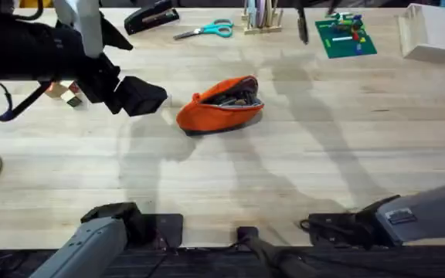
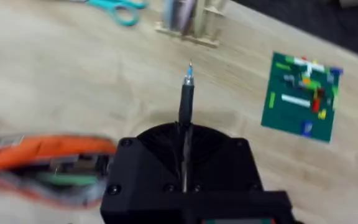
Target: Unzip the bag, pick up the pens from the table one at a time and place them inside, then zip the bag closed.
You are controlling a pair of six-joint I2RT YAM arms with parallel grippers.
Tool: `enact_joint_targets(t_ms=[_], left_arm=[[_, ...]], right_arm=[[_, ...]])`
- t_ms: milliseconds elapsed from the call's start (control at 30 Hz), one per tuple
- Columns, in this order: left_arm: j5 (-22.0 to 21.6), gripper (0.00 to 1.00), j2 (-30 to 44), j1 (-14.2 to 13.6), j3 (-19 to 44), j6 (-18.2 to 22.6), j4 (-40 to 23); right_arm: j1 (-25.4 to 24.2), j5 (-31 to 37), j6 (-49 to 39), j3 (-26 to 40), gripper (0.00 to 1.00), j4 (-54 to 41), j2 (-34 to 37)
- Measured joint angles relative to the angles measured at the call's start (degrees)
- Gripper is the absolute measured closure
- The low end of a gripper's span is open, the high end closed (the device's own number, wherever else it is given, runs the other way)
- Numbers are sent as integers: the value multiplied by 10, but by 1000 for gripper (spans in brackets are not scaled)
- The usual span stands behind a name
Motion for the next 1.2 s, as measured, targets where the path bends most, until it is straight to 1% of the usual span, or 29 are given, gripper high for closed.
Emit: enact_joint_targets(t_ms=[133, 267, 300, 400, 433, 567, 600, 700, 733, 867, 1033, 1100, 1133, 1200], left_arm=[[0, 7, 0, 0, 0, 0, 0], [0, 7, 0, 0, 0, 0, 0], [0, 7, 0, 0, 0, 0, 0], [0, 7, 0, 0, 0, 0, 0], [0, 7, 0, 0, 0, 0, 0], [0, 7, 0, 0, 0, 0, 0], [0, 7, 0, 0, 0, 0, 0], [0, 7, 0, 0, 0, 0, 0], [0, 7, 0, 0, 0, 0, 0], [0, 7, 0, 0, 0, 0, 0], [0, 7, 0, 0, 0, 0, -2], [0, 7, 0, 0, 0, 0, -3], [0, 7, 0, 0, 0, 0, -3], [0, 7, 0, 0, 0, 0, -2]], right_arm=[[0, -66, -102, 0, 967, -38, -60], [0, -122, -173, 0, 967, -72, -119], [0, -151, -213, 0, 967, -93, -158], [0, -165, -237, -3, 967, -104, -190], [0, -174, -252, -26, 967, -111, -231], [0, -179, -277, -72, 967, -110, -268], [0, -192, -318, -121, 967, -110, -293], [8, -213, -369, -175, 967, -108, -320], [58, -232, -414, -259, 967, -90, -380], [99, -238, -436, -312, 967, -77, -414], [138, -237, -479, -368, 967, -62, -428], [146, -237, -492, -384, 967, -50, -429], [147, -236, -507, -392, 968, -14, -415], [147, -236, -517, -392, 968, 0, -398]])
